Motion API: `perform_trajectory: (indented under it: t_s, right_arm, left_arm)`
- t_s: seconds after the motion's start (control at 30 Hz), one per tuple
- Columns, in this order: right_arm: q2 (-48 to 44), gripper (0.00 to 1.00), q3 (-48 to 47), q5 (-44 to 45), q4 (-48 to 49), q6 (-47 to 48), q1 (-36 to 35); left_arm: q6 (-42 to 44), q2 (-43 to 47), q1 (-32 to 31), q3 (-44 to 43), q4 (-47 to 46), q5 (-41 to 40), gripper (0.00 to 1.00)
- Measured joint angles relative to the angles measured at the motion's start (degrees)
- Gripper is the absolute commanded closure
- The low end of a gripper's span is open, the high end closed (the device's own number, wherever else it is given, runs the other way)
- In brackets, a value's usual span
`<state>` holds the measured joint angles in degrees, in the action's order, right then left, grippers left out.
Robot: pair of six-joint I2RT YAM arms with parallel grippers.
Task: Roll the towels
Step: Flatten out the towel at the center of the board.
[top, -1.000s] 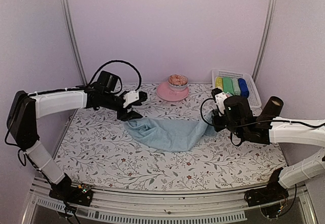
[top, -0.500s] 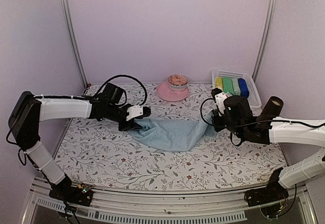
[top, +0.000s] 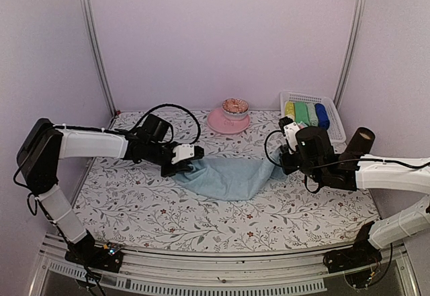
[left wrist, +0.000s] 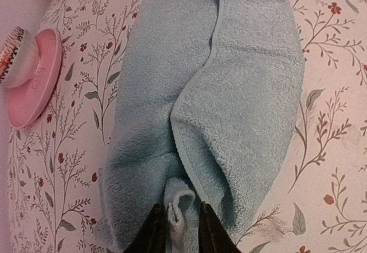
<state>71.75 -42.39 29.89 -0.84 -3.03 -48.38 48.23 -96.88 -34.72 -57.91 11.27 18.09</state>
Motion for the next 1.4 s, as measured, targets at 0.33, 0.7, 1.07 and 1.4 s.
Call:
perform_trajectory:
  t_s: [0.33, 0.7, 1.07, 1.4]
  right_arm:
    - [0.1, 0.98, 0.0, 0.0, 0.0, 0.0, 0.0]
    - [-5.0, 0.98, 1.2, -3.3, 2.7, 6.1, 0.5]
    - [-15.0, 0.98, -1.1, -11.8, 6.1, 13.4, 0.8]
    - [-26.4, 0.98, -2.8, -18.1, 8.4, 13.9, 0.8]
  left_arm:
    - [-1.2, 0.1, -0.1, 0.0, -0.3, -0.5, 1.00]
    - [-9.5, 19.8, 16.5, -0.3, 0.2, -0.5, 1.00]
    - [-17.9, 45.9, 27.7, 3.0, 1.7, -3.2, 1.00]
    - [-22.6, 55.3, 28.2, -0.5, 11.5, -7.2, 1.00]
